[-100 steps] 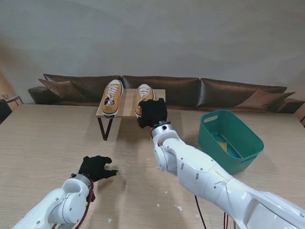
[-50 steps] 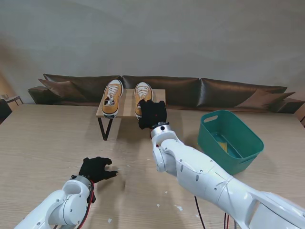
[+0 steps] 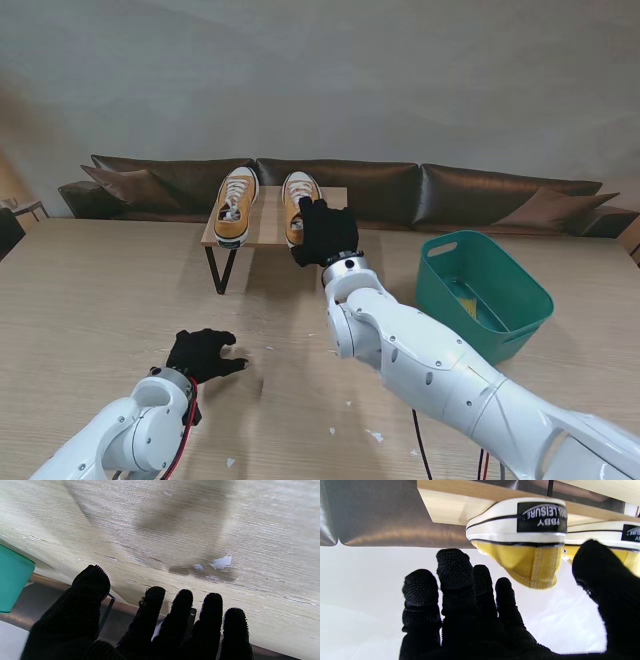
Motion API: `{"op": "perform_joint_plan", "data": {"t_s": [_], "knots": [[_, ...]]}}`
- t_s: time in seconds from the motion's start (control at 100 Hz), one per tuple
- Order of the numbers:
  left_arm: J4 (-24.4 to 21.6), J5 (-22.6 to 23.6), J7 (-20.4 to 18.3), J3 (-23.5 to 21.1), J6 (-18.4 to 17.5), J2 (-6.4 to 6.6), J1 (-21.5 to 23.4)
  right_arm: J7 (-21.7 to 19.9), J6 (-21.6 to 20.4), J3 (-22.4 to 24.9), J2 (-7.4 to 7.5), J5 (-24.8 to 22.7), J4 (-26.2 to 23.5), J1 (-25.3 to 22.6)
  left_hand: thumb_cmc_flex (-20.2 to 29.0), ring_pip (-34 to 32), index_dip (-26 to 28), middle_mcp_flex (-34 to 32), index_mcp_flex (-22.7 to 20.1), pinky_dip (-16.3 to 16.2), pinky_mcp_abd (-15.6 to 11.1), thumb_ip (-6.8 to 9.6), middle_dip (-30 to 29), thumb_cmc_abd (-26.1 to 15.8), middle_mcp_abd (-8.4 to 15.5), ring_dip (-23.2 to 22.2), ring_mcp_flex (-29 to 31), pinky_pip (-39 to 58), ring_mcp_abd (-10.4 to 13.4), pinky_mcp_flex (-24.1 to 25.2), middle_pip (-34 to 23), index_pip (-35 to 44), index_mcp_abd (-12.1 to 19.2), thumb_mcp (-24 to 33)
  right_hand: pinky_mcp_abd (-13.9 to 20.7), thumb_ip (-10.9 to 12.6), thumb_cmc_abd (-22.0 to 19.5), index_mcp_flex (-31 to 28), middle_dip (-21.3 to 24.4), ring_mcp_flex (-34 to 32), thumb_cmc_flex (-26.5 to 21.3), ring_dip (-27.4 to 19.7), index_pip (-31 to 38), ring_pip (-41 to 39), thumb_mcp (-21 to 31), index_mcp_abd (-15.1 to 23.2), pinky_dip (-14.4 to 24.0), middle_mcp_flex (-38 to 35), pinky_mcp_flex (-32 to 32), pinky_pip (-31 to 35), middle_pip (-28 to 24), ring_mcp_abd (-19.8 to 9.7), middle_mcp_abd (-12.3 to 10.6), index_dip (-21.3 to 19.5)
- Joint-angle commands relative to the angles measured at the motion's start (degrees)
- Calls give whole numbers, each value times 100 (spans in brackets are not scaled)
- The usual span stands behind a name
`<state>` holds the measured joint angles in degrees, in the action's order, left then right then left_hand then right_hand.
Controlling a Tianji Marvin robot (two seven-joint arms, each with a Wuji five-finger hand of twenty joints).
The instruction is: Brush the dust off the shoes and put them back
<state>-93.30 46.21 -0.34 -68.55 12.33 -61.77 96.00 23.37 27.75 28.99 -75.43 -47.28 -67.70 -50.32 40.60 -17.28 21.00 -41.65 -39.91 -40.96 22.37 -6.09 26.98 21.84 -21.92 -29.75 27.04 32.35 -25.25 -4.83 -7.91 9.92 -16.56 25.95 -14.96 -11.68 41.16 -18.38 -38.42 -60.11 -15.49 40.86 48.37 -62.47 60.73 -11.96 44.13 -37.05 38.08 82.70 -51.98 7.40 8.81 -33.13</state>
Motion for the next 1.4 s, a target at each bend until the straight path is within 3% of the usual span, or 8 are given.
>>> {"op": "perform_joint_plan", "data": {"t_s": [0.0, 0.09, 0.24, 0.54, 0.74, 0.86, 1.1, 1.39], "knots": [[-1, -20, -78, -9, -52, -33, -13, -26, -91, 89, 73, -41, -142, -94, 82, 106, -9, 71, 65, -82, 45, 137, -43, -207, -61, 0, -42, -130, -82, 79, 40, -49, 2, -82, -206, 206, -218, 235, 71, 144, 233, 12, -95, 49, -297, 92, 124, 248, -538, -90, 66, 119, -19, 148], [-4, -21, -42, -11, -125, -38, -42, 24, -185, 331, 166, -82, -408, -281, 79, 111, -9, 67, 68, -84, 45, 137, -45, -208, -44, 2, -47, -147, -77, 74, 41, -50, 13, -79, -214, 287, -522, -22, 71, 222, 287, 29, -11, 90, -569, 394, 169, 279, -565, -127, 109, 136, -5, 162], [25, -54, -32, 45, -263, -40, -154, 10, -326, 914, 358, -105, -1113, -824, 70, 125, -13, 65, 87, -89, 52, 135, -49, -210, -35, 7, -57, -174, -80, 61, 42, -59, 14, -86, -223, 406, -772, -1062, -163, 244, 249, 52, 545, 142, -771, 605, 195, 147, -596, -198, 63, 133, 3, -584], [112, -286, 16, 131, -603, -67, -403, -277, -1221, 2206, 730, -28, -2472, -2249, 96, 405, -24, 180, 144, 60, 85, 146, -236, -237, 63, 206, -172, -777, -51, -38, 122, -84, 76, -217, -626, 537, -1054, -1313, 22, 840, 262, -314, -364, 1580, -1029, 1157, -248, 87, -1213, -1701, 858, 474, -164, -523], [21, -458, 10, 66, -779, -84, -425, -585, -2035, 2967, 888, 208, -3030, -3097, 128, 613, -37, 317, 227, -39, 139, 164, -385, -270, 143, 358, -292, -1493, 5, -242, 178, -116, 156, -367, -741, 579, -1103, -1350, 605, 1212, 250, -952, -1042, 3064, -1062, 1507, -610, 38, -1535, -2510, 1861, 601, -231, -284], [4, -688, 107, 47, -902, -124, -434, -817, -2501, 3340, 951, 448, -3192, -3492, 162, 720, -48, 382, 270, -89, 141, 167, -441, -261, 152, 429, -346, -1567, 18, -281, 216, -136, 158, -396, -740, 599, -1139, -1360, 903, 1323, 240, -1273, -1319, 3757, -999, 1597, -794, -42, -1626, -2863, 2291, 623, -292, -151], [7, -1181, 342, 58, -1110, -221, -448, -1211, -3224, 3858, 1020, 988, -3235, -4058, 219, 799, -66, 412, 298, -111, 145, 172, -518, -259, 146, 498, -370, -1685, -7, -304, 228, -158, 169, -472, -700, 609, -1194, -1418, 1071, 1432, 228, -1470, -1530, 4240, -950, 1700, -924, -170, -1788, -3220, 2563, 582, -378, -47], [-54, -1626, 484, 17, -1297, -295, -382, -1585, -4079, 4082, 1071, 1557, -2646, -4176, 263, 840, -76, 437, 315, -145, 148, 183, -559, -286, 124, 529, -382, -1751, -21, -270, 229, -169, 164, -594, -511, 602, -1177, -1442, 1307, 1645, 169, -1756, -1772, 4772, -887, 1904, -1118, -247, -1975, -3735, 2933, 396, -583, 111]]}}
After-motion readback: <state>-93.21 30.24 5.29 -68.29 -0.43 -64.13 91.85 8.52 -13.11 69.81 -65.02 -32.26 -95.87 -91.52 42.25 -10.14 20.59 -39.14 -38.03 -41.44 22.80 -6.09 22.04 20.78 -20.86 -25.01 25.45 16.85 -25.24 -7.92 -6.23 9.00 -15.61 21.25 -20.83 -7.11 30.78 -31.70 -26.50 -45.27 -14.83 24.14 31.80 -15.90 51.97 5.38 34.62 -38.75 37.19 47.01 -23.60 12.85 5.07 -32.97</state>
